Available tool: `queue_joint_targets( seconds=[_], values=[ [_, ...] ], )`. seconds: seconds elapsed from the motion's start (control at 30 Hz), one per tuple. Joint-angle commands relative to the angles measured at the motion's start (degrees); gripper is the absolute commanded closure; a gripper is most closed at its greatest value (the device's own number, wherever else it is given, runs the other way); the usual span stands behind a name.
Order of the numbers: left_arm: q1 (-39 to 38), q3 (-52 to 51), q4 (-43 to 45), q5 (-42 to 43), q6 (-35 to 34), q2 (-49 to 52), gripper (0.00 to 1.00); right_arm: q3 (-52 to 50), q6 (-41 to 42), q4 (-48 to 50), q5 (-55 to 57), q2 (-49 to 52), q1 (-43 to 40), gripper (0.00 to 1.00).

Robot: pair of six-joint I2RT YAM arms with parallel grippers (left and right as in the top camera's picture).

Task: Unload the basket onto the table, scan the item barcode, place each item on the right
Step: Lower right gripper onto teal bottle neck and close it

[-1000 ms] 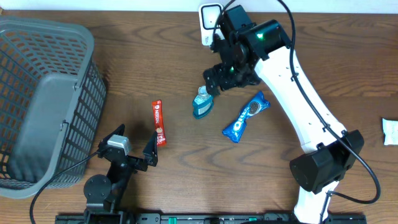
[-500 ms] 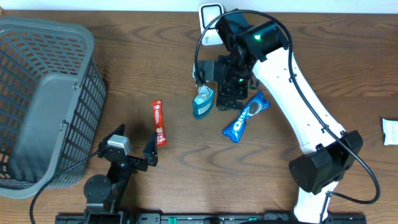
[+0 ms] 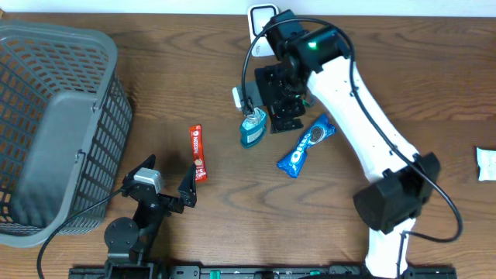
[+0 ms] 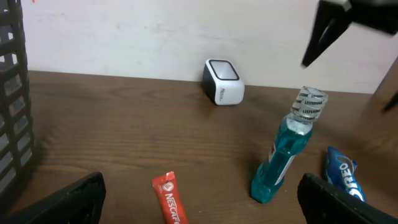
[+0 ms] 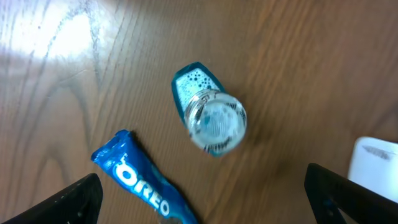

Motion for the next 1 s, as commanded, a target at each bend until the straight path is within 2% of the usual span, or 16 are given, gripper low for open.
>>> queue_joint_targets(
  seconds=[0.0,0.5,0.97],
  values=[
    [-0.1,-1.0,-2.0,-0.2,-0.5,-0.4,0.02,0.9,-1.7,0.4,-0.7,3.2,0.5,0.01],
    [-0.1,-1.0,-2.0,-0.2,-0.5,-0.4,0.02,0.7,-1.6,5.1,-0.5,5.9,3.4,0.01],
    [-0.1,-1.0,-2.0,-0.2,-0.5,-0.4,0.02,0.7,2.4,7.3,2.5,9.7,4.0,0.02]
  ],
)
